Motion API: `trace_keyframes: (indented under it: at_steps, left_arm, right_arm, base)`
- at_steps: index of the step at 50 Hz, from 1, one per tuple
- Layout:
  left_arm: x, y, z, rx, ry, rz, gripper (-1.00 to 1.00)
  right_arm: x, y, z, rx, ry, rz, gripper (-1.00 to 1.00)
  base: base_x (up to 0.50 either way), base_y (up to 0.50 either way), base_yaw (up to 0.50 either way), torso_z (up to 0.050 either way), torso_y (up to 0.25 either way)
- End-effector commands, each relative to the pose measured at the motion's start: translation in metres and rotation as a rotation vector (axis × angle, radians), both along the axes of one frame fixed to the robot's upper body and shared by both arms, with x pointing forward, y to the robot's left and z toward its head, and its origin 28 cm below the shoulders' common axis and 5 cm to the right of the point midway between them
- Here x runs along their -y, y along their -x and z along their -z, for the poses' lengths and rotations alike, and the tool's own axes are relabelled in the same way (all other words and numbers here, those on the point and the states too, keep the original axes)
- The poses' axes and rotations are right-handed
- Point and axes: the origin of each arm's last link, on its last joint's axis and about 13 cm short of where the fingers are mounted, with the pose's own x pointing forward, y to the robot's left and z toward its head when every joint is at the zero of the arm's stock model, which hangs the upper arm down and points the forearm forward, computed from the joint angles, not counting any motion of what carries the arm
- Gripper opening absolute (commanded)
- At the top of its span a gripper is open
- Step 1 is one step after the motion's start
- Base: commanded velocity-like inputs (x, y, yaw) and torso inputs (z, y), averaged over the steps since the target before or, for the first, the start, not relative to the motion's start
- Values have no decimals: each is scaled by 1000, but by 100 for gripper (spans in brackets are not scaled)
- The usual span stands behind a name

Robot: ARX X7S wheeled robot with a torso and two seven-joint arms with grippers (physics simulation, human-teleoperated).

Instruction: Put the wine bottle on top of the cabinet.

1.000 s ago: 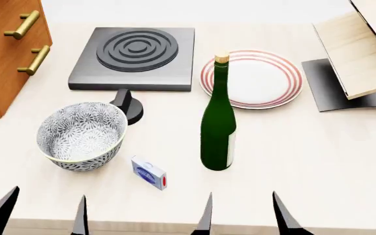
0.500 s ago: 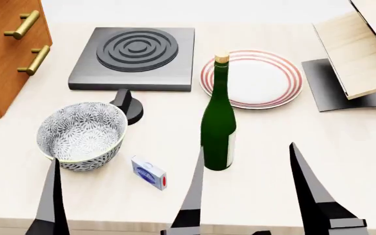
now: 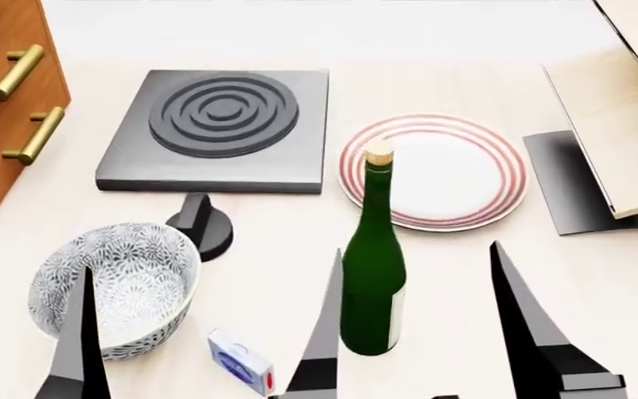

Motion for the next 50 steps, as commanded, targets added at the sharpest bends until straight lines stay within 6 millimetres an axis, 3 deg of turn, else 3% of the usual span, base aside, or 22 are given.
trace_keyframes:
  at_steps: [1,20,39,50]
  left_arm:
    - [0,1,0,0,-1,1,100]
    - [1,1,-1,3,1,2,100]
    - [1,0,0,-1,0,4,100]
    - [1,0,0,-1,-1,4,100]
  right_arm:
    - [0,1,0,-3,-1,-11,100]
    - [0,0,-1,4,3,-6,100]
    - [-1,-1,2,-1,20,4,100]
    - [-1,-1,3,2,33,0,100]
  base:
    - [500,0,0,0,0]
    - [500,0,0,0,0]
    - [0,4,0,0,1]
    - [0,475,0,0,0]
